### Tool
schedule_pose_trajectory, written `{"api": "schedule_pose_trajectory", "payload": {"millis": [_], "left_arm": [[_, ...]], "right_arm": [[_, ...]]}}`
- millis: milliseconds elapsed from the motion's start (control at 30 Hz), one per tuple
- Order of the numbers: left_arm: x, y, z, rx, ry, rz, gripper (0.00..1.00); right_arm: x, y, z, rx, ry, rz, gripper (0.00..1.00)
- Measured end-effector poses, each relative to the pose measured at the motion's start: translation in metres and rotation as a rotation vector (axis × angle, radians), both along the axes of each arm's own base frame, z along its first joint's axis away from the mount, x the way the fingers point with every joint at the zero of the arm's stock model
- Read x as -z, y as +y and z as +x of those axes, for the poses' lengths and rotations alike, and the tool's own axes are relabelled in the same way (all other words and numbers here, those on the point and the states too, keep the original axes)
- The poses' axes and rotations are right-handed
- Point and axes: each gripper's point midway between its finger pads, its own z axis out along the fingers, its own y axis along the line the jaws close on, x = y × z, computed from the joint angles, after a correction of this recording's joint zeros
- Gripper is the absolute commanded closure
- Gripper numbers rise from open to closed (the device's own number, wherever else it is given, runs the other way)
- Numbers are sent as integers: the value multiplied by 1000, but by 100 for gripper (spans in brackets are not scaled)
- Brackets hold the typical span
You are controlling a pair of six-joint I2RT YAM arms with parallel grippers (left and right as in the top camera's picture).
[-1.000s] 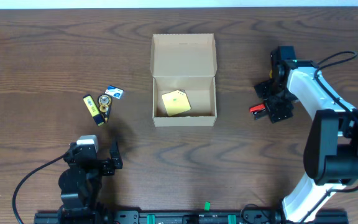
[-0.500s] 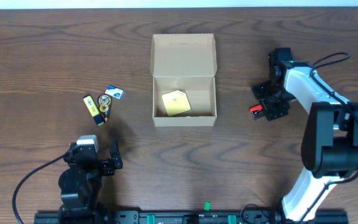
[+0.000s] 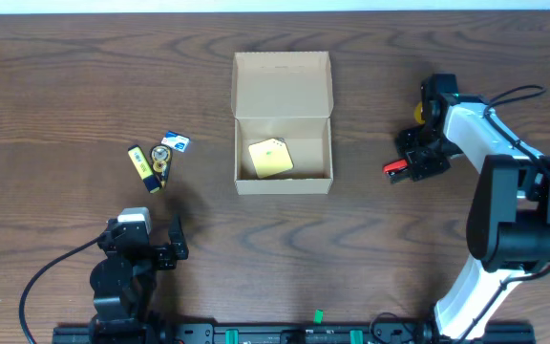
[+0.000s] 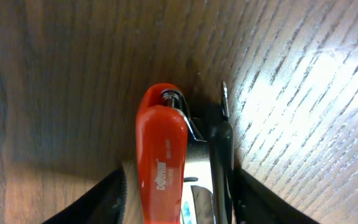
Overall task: Pack container
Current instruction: 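Lift the stapler with the right gripper and carry it over the box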
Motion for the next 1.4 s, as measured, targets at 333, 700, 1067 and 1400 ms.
{"api": "schedule_pose_trajectory", "payload": {"millis": [333, 700, 1067, 1400], "left_arm": [[0, 0, 0, 0, 0, 0, 5], [0, 0, 0, 0, 0, 0, 5], [0, 0, 0, 0, 0, 0, 5], [0, 0, 0, 0, 0, 0, 5]], "right_arm": [[-4, 3, 4, 4, -14, 21, 99], [-64, 15, 59, -179, -173, 19, 99], [-232, 124, 116, -691, -582, -109, 99], [-217, 199, 61, -986, -474, -83, 99]]}}
